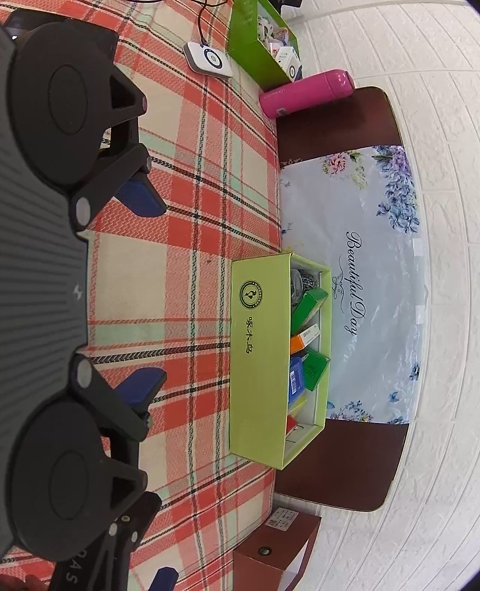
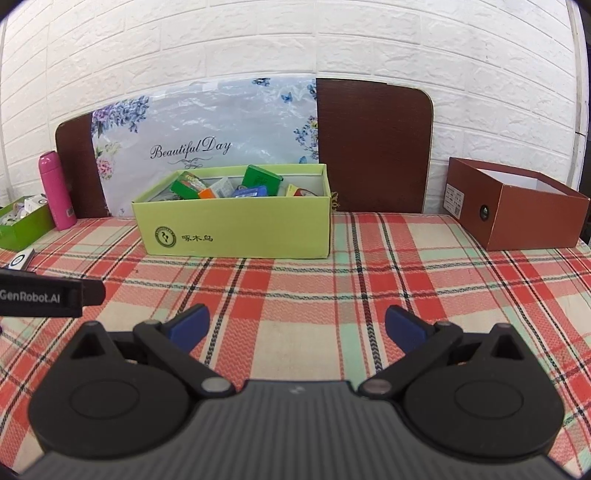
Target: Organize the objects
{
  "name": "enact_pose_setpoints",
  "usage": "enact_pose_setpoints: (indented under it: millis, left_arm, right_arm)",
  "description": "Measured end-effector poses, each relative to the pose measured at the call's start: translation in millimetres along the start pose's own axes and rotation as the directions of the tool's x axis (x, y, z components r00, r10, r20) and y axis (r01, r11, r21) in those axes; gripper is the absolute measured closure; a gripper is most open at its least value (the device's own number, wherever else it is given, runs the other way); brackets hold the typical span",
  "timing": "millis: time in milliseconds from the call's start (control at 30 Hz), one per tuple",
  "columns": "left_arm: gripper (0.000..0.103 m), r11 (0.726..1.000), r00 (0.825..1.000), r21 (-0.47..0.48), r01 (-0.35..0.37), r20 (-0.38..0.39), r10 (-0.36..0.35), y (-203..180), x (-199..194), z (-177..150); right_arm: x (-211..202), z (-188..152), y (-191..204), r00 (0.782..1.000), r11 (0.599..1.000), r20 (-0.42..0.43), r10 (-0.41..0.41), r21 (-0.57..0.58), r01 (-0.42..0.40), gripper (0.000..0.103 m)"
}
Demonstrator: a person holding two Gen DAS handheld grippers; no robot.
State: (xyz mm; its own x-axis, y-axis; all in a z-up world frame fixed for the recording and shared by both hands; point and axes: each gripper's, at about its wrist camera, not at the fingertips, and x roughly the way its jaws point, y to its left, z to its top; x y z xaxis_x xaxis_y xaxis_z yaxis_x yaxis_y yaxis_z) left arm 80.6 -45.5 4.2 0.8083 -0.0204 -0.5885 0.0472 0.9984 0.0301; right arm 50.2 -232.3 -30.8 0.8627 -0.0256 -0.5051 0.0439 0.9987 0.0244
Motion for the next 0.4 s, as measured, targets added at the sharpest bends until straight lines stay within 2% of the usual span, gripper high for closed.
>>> enact_pose_setpoints:
  millis: [400]
  left_arm:
    - [0.011,1.000,1.000,-0.021,0.008,-0.025,-0.009,2.5,7.1,-1.4]
  right_arm:
    - [9.6,-2.0,3.1,1.000,1.000,-0.023,-0.001,0.006,0.001,0.000]
